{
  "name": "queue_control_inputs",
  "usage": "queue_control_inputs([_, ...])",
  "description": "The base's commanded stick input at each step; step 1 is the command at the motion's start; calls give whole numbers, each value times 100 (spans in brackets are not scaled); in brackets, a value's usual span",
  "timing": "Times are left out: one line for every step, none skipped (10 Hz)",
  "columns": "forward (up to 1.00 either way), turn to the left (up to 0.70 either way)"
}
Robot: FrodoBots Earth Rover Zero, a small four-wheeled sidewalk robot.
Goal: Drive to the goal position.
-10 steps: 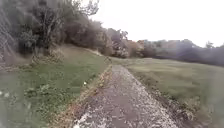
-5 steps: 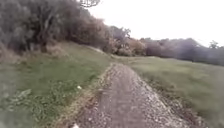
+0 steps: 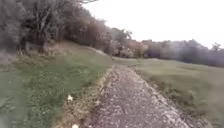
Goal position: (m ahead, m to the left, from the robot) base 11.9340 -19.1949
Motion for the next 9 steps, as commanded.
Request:
queue_control_inputs([100,-10])
queue_control_inputs([100,-4])
queue_control_inputs([100,0])
queue_control_inputs([100,0])
queue_control_inputs([100,0])
queue_control_inputs([100,0])
queue_control_inputs([100,0])
queue_control_inputs([100,0])
queue_control_inputs([100,0])
